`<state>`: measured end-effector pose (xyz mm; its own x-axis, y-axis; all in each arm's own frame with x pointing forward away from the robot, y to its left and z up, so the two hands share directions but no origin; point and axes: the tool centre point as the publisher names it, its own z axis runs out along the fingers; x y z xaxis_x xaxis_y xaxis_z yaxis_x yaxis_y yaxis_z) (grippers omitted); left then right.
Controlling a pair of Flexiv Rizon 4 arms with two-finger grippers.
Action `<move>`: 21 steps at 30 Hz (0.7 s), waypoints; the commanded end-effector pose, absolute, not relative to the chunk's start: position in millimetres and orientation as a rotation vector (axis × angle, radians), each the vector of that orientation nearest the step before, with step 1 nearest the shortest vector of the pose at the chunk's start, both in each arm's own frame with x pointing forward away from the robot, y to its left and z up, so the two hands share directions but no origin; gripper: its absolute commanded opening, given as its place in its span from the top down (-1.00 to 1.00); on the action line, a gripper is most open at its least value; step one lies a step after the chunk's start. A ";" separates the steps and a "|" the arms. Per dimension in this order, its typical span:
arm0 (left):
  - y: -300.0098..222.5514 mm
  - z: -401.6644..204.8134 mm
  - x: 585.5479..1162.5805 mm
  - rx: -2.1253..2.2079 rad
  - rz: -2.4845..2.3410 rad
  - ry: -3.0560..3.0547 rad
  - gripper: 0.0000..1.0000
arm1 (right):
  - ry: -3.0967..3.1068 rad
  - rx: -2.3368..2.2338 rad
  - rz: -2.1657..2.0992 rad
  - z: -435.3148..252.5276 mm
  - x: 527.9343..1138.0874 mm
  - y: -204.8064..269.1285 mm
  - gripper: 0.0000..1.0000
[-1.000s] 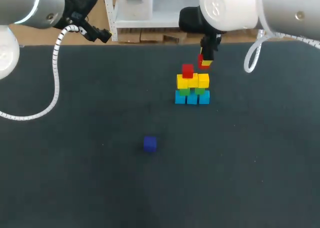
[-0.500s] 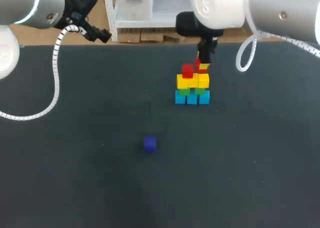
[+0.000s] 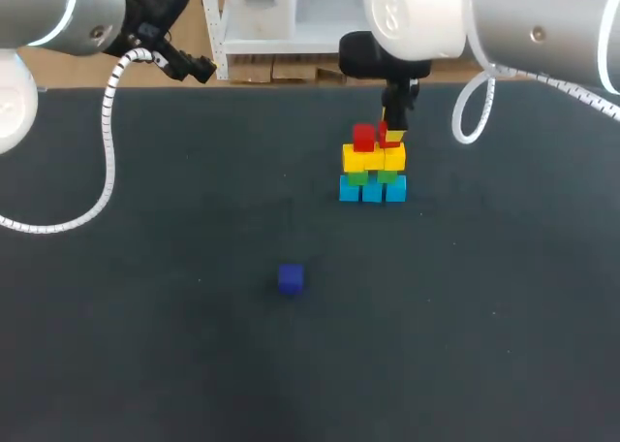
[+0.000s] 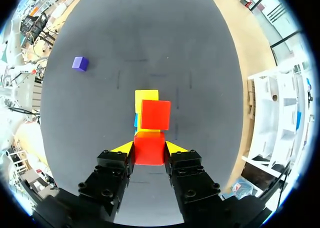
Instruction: Place the blue cubes, place green cubes on the blue cubes, place the yellow cubes on the green cubes, then place the red cubes on the yellow cubes, and place purple cube on the red cubes.
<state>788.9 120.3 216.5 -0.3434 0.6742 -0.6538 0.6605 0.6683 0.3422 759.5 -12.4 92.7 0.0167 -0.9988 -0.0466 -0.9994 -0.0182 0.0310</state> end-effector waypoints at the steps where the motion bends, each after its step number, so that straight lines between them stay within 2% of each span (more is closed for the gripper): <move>1: 121.4 216.7 789.5 1.032 0.017 2.068 -1.00 | 2.202 -2.220 0.093 91.2 759.8 -12.4 1.00; 18: 121.4 216.7 789.5 1.032 0.017 2.068 -1.00 | 2.214 -2.210 0.106 85.4 757.4 -10.9 1.00; 21: 121.4 216.7 789.5 1.032 0.017 2.068 -1.00 | 2.212 -2.211 0.106 85.3 757.3 -10.7 0.90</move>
<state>788.9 120.3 216.5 -0.3434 0.6742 -0.6538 0.6605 0.6683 0.3422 757.9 -10.2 85.5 -0.0022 -0.9985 -0.0544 -0.9991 -0.0001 0.0415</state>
